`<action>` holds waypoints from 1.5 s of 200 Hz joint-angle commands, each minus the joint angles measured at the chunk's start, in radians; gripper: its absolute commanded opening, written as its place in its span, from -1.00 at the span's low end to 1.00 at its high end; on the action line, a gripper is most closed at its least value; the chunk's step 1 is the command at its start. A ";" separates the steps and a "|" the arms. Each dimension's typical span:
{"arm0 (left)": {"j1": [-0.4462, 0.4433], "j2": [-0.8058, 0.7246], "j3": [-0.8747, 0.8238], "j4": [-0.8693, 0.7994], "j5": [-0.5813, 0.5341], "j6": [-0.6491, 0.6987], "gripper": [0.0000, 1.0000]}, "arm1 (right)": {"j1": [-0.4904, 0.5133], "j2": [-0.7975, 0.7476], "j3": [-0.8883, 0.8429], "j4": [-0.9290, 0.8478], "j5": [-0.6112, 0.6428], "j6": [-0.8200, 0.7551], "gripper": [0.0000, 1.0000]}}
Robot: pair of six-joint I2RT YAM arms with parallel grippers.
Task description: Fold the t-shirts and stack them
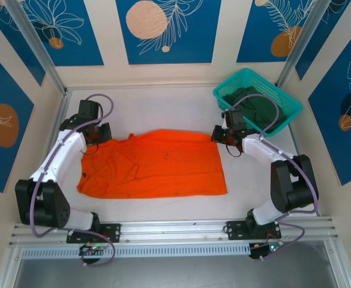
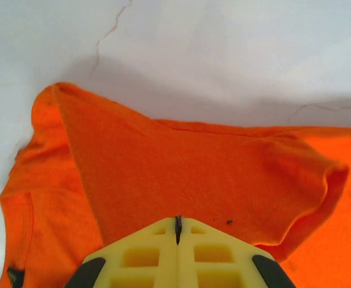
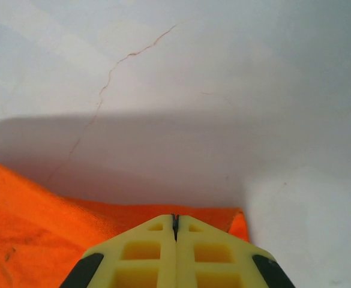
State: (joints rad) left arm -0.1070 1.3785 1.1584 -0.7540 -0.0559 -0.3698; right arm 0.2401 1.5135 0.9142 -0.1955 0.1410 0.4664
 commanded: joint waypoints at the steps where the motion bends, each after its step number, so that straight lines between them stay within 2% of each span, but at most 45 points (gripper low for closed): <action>1: 0.006 -0.076 -0.031 -0.065 -0.009 -0.060 -1.00 | -0.018 -0.056 -0.036 0.004 -0.040 -0.038 -1.00; 62: 0.037 -0.168 -0.097 -0.193 0.002 -0.101 -1.00 | -0.033 -0.108 -0.109 0.002 -0.050 -0.048 -1.00; 108: 0.094 -0.178 -0.127 -0.222 0.054 -0.110 -1.00 | -0.038 -0.120 -0.150 0.013 -0.058 -0.032 -1.00; 174: 0.173 -0.190 -0.188 -0.248 0.042 -0.139 -1.00 | -0.007 -0.158 -0.213 -0.025 -0.031 0.042 -1.00; 191: 0.189 -0.203 -0.193 -0.258 0.005 -0.157 -0.64 | 0.005 -0.187 -0.235 -0.068 0.006 0.100 -0.92; 206: 0.206 -0.227 -0.188 -0.249 -0.018 -0.163 -0.55 | 0.005 -0.217 -0.248 -0.137 0.053 0.168 -0.67; 235: 0.236 -0.213 -0.142 -0.252 -0.068 -0.170 0.08 | -0.006 -0.295 -0.257 -0.254 0.132 0.293 -0.36; 244: 0.244 -0.194 -0.138 -0.239 -0.056 -0.165 0.19 | -0.021 -0.316 -0.258 -0.280 0.150 0.330 -0.28; 272: 0.259 -0.080 -0.133 -0.174 0.036 -0.160 0.26 | -0.042 -0.310 -0.226 -0.264 0.137 0.366 -0.18; 300: 0.259 0.099 -0.057 -0.119 0.184 -0.149 -0.04 | -0.018 -0.154 -0.118 -0.209 -0.006 0.338 -0.21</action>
State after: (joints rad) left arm 0.1402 1.3663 1.0351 -0.9360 -0.0109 -0.5274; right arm 0.1986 1.2491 0.6952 -0.4305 0.2348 0.7864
